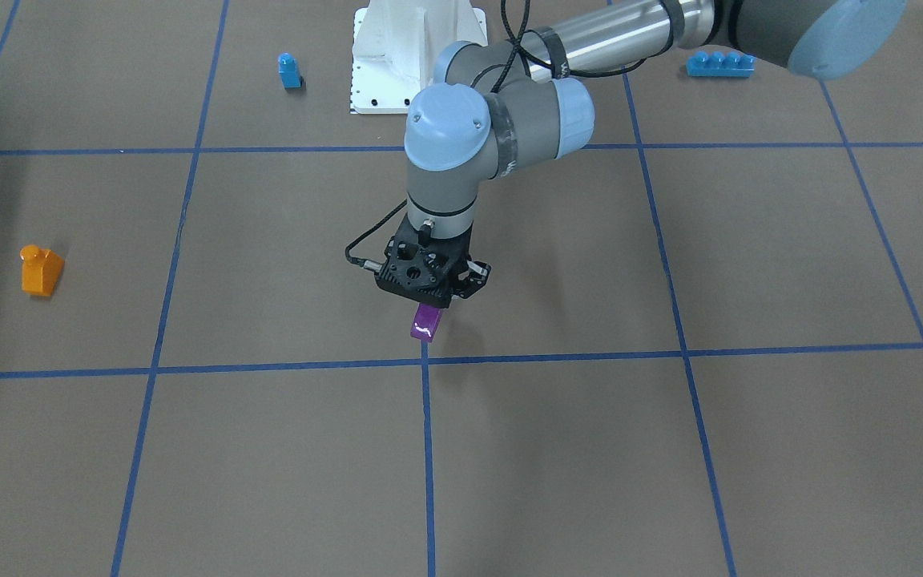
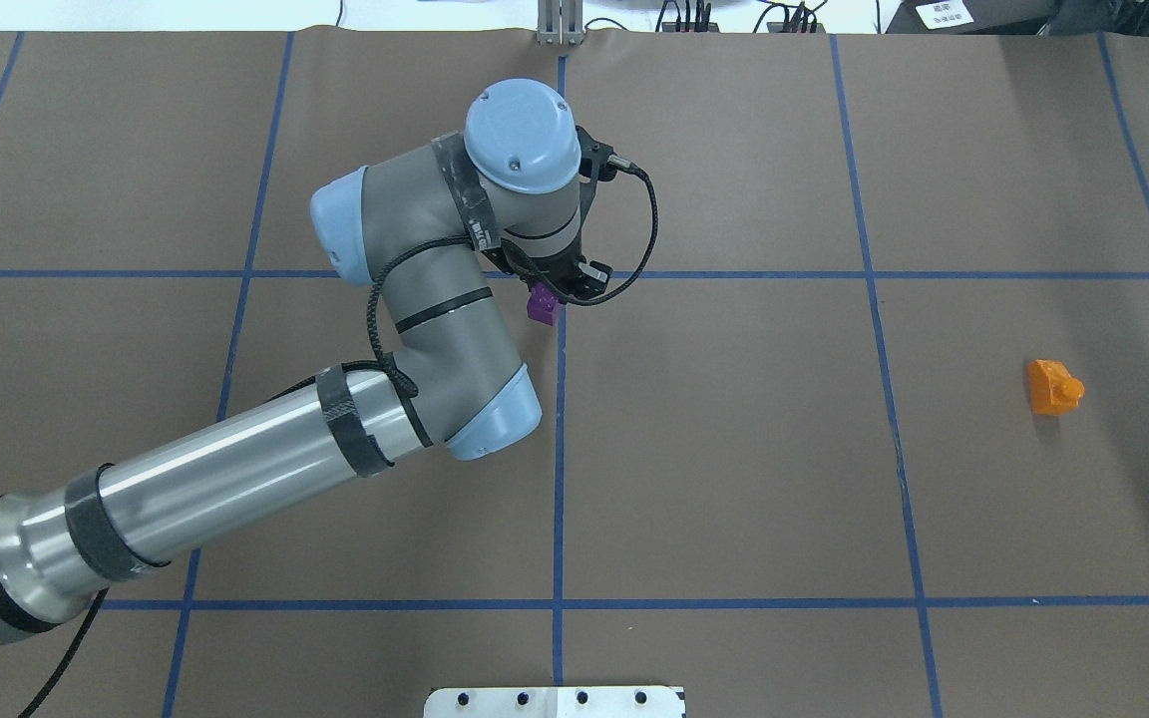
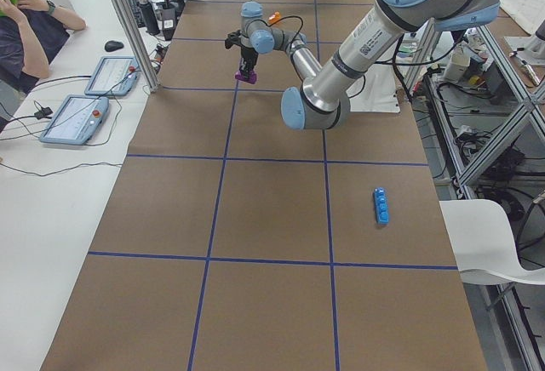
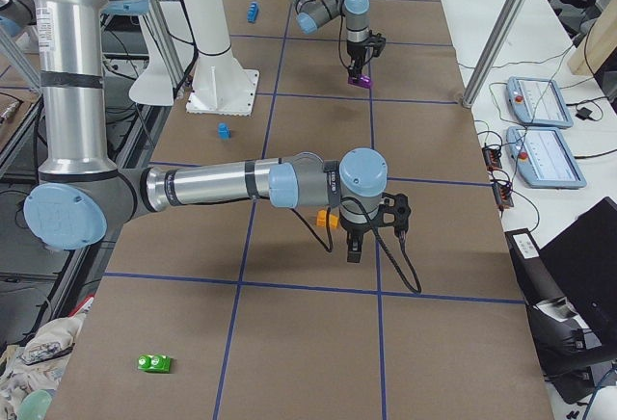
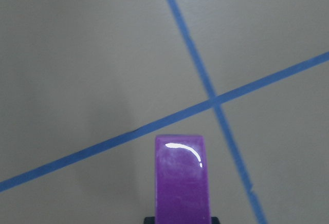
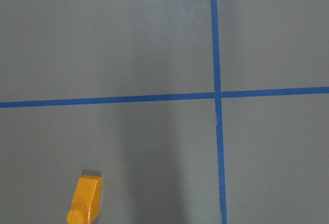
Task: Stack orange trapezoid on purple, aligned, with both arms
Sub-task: 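Carry the purple trapezoid with the left gripper to the table center and set it down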
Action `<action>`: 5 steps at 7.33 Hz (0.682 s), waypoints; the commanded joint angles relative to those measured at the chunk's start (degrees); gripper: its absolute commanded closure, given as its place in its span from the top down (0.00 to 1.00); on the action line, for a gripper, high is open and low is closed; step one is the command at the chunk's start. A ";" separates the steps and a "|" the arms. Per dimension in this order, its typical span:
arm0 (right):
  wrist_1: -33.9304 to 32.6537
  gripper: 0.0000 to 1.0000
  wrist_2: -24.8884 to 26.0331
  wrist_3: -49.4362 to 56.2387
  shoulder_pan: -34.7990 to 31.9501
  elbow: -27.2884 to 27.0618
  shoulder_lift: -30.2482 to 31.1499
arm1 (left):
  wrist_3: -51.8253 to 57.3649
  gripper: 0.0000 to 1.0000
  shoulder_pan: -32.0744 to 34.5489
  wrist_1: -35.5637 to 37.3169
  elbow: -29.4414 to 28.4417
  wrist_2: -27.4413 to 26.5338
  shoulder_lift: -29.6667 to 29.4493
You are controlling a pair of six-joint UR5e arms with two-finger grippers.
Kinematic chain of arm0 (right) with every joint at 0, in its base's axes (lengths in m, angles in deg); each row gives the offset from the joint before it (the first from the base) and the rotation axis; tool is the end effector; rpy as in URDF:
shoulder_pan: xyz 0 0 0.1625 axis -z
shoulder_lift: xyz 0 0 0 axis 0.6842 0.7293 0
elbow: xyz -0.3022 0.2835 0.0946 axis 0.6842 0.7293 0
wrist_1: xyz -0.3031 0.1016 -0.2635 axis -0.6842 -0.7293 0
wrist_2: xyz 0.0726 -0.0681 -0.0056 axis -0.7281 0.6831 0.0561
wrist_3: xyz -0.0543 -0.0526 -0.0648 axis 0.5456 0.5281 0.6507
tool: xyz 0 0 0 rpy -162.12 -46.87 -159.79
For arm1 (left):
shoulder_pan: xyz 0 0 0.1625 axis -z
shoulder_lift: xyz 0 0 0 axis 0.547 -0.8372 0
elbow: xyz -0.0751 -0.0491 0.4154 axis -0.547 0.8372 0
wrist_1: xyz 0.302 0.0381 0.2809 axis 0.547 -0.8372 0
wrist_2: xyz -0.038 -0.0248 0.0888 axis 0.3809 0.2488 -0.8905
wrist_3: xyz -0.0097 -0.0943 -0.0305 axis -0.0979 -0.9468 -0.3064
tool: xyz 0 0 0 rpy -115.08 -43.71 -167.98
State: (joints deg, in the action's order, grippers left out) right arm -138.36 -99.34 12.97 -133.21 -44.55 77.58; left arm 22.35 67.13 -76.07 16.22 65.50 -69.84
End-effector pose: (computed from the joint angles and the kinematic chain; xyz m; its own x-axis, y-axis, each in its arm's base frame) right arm 0.0573 -0.4892 0.5793 0.6374 0.0558 0.7685 -0.0825 0.9966 -0.0040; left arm 0.6024 -0.5298 0.1326 0.6627 0.3668 -0.6529 -0.1666 0.9222 0.3489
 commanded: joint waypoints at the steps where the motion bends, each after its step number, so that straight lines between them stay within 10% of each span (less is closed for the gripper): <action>1: 0.00 1.00 0.00 -0.07 0.21 0.04 0.00 | 0.14 0.00 -1.44 -0.35 -3.66 -0.09 -1.58; 5: 0.00 1.00 -0.09 -0.16 0.21 0.04 0.00 | 0.49 0.00 -2.06 -1.40 -5.69 -0.09 -1.67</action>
State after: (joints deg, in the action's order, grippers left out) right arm -138.30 -99.42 12.79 -133.00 -44.51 77.58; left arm 22.65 65.15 -77.10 10.91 65.41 -71.49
